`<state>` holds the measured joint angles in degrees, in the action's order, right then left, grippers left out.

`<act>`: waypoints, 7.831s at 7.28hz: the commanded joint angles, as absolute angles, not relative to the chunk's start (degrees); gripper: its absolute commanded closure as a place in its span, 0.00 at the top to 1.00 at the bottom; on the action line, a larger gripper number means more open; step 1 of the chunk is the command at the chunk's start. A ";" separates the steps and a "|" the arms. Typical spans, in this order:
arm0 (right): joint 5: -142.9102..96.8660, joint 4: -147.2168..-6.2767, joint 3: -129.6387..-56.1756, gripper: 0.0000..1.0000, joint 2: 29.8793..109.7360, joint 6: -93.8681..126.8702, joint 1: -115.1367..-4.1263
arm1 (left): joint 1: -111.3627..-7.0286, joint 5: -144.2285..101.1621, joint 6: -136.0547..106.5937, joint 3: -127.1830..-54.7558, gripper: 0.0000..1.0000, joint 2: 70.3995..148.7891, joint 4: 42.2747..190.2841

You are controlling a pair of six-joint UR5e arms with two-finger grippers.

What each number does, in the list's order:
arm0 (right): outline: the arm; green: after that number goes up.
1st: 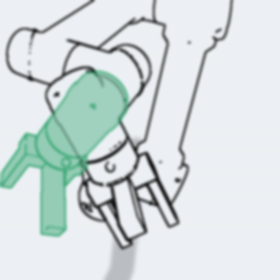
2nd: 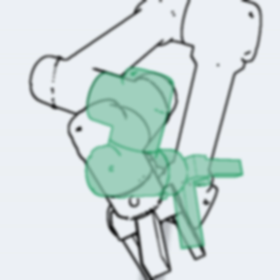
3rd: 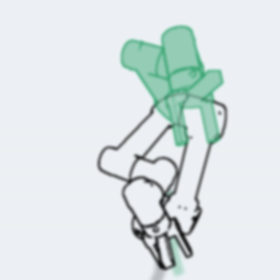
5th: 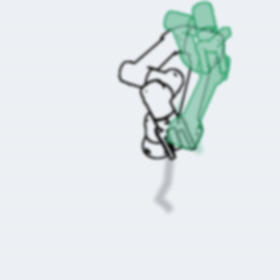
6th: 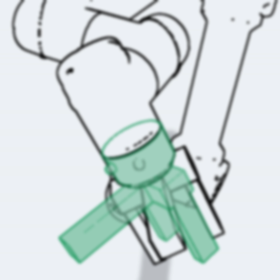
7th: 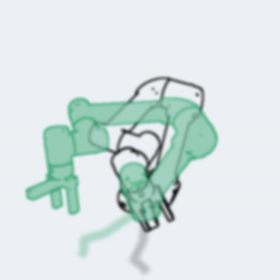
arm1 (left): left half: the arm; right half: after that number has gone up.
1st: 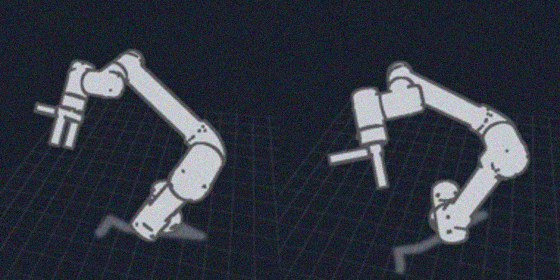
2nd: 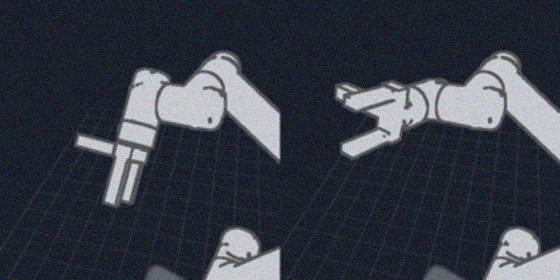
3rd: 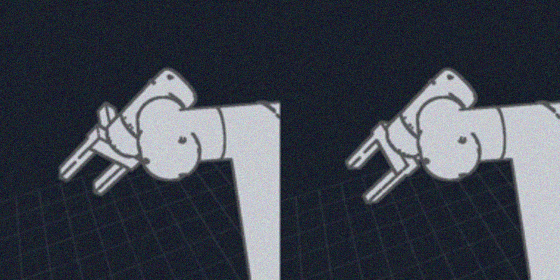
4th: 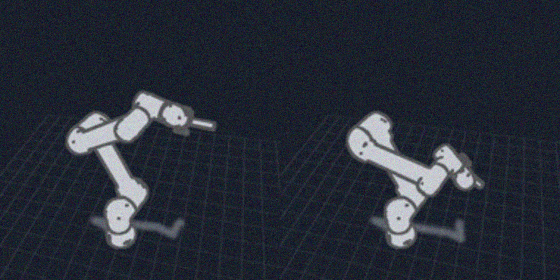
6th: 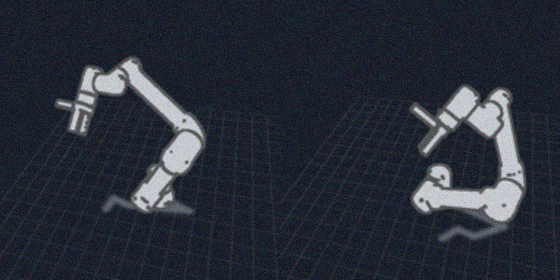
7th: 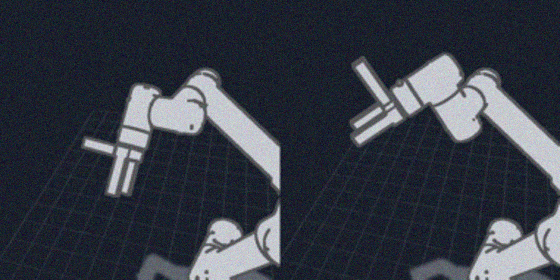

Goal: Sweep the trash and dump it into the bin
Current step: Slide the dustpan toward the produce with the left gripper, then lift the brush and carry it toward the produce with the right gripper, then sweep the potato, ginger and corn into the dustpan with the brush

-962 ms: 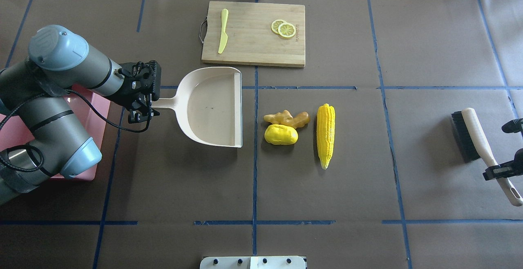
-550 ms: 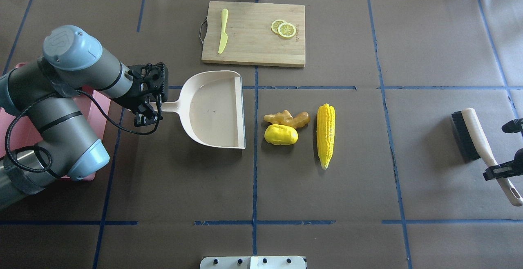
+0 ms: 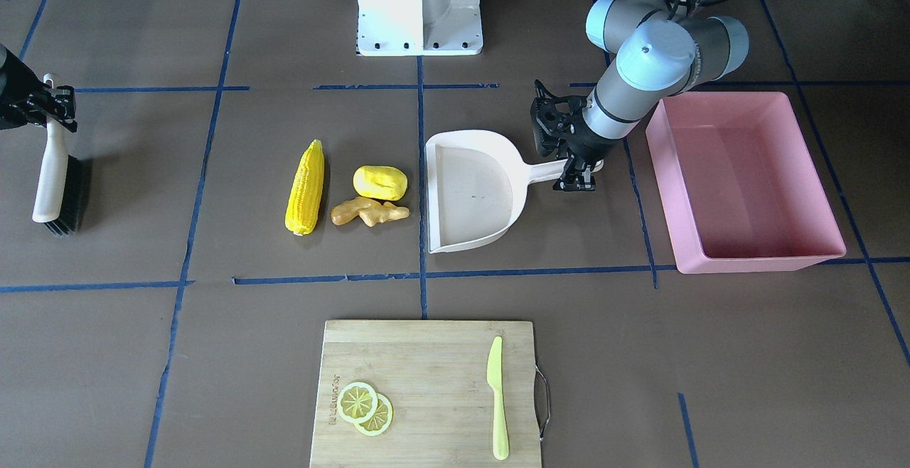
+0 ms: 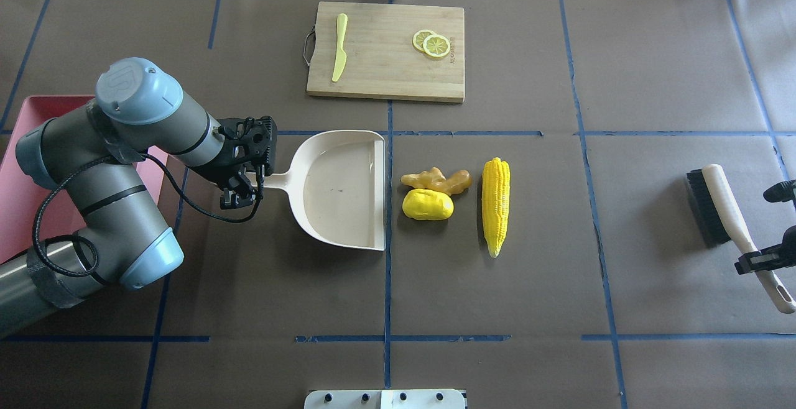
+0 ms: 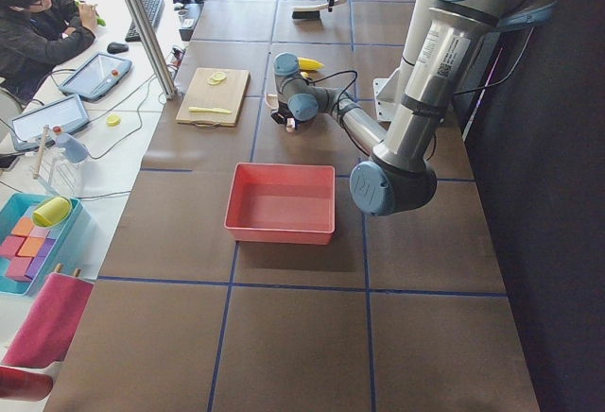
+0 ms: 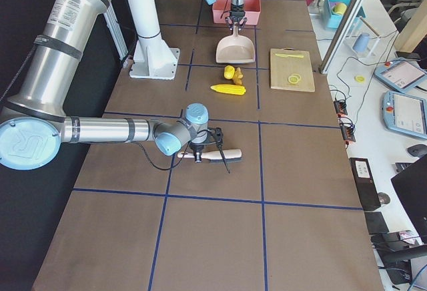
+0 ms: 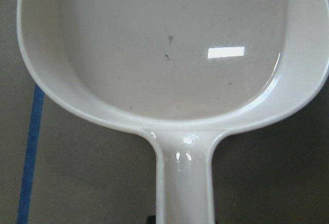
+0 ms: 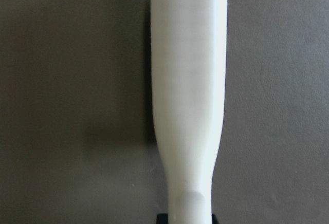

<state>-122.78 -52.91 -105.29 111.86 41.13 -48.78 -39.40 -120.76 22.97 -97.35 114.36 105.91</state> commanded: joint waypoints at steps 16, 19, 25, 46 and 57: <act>-120.69 -75.98 -110.39 0.00 82.74 67.75 -35.88 | -39.20 -118.48 22.85 -95.98 0.00 114.96 105.73; -116.11 -76.73 -109.17 0.00 79.82 71.44 -29.01 | -39.20 -118.48 22.76 -96.06 0.00 114.96 105.73; -115.75 -80.41 -106.54 0.00 72.01 78.57 -25.75 | -39.20 -118.48 22.76 -96.06 0.00 114.96 105.73; -115.84 -81.74 -98.00 0.00 55.90 86.13 -24.08 | -39.11 -118.74 22.59 -95.71 0.00 114.96 105.12; -115.84 -81.39 -91.23 0.00 48.34 86.05 -23.82 | -38.50 -119.27 21.36 -96.24 0.00 116.28 101.43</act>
